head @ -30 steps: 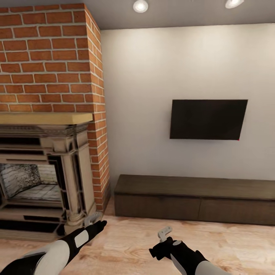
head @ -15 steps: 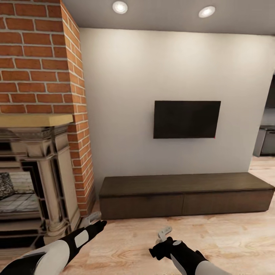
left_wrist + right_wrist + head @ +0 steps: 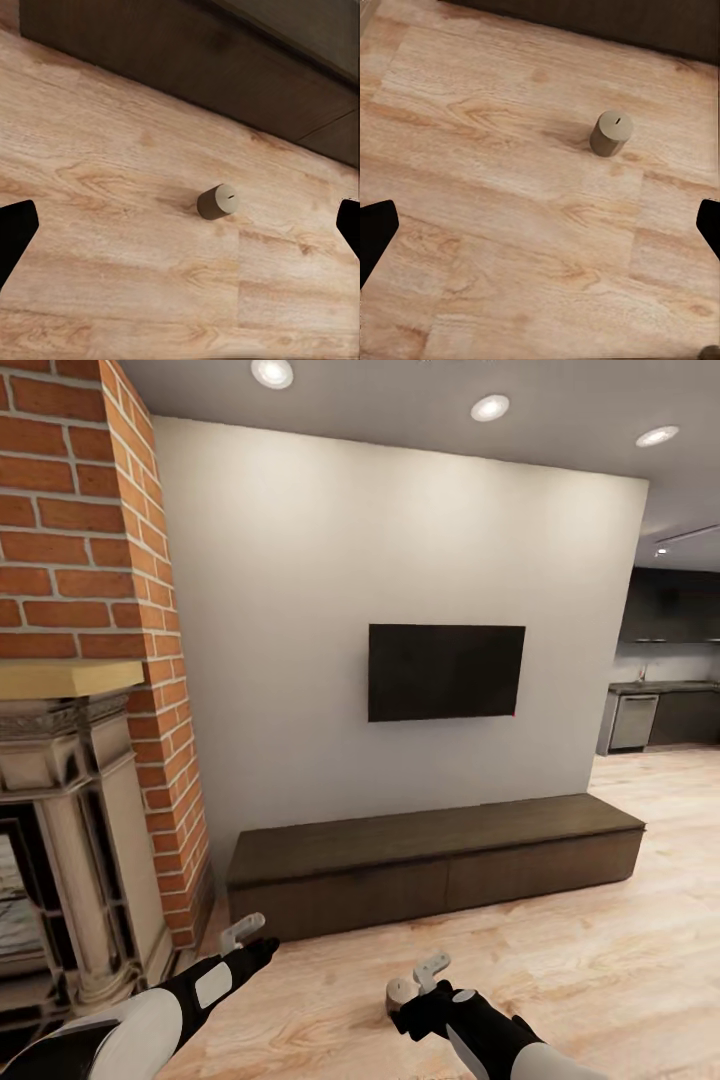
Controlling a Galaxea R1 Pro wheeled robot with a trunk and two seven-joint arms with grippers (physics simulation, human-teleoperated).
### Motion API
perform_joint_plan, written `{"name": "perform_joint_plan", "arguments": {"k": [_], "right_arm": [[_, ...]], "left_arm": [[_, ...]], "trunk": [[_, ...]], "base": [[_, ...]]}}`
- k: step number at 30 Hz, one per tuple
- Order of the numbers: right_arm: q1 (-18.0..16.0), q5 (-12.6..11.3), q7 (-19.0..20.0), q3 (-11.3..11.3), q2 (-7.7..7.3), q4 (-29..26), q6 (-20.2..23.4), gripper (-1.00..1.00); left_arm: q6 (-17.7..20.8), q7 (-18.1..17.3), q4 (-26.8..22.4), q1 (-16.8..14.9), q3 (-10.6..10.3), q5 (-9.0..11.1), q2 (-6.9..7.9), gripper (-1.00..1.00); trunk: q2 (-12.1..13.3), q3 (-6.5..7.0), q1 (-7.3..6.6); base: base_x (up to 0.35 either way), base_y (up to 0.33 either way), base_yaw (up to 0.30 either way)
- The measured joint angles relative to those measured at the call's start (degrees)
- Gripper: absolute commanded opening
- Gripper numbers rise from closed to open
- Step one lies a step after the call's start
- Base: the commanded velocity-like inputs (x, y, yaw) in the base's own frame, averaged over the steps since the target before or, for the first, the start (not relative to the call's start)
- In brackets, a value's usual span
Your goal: Place each of the two pumpkins and all three candles from the living room inside a cabinet in the living room (use any cabinet), then make sure every cabinet is closed, and position the cauldron so it is next to a table in the living room.
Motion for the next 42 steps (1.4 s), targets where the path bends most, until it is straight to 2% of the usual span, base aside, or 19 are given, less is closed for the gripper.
{"name": "perform_joint_plan", "arguments": {"k": [9, 25, 34, 42], "right_arm": [[0.0, 0.0, 0.0, 0.0, -0.15, 0.0, 0.0, 1.00], [0.0, 0.0, 0.0, 0.0, -0.26, 0.0, -0.1, 1.00], [0.0, 0.0, 0.1, 0.0, -0.26, 0.0, -0.1, 1.00], [0.0, 0.0, 0.1, 0.0, -0.26, 0.0, -0.1, 1.00]], "left_arm": [[0.0, 0.0, 0.0, 0.0, 0.0, 0.0, 0.00, 1.00], [0.0, 0.0, 0.0, 0.0, 0.0, 0.0, 0.00, 1.00], [0.0, 0.0, 0.0, 0.0, 0.0, 0.0, 0.00, 1.00], [0.0, 0.0, 0.1, 0.0, 0.0, 0.0, 0.00, 1.00]], "trunk": [[0.0, 0.00, -0.01], [0.0, 0.00, -0.03], [0.0, 0.00, -0.03], [0.0, 0.00, 0.00]], "base": [[0.038, 0.251, -0.296], [0.266, 0.181, -0.296], [0.298, 0.129, -0.296], [0.058, 0.025, -0.296]]}}
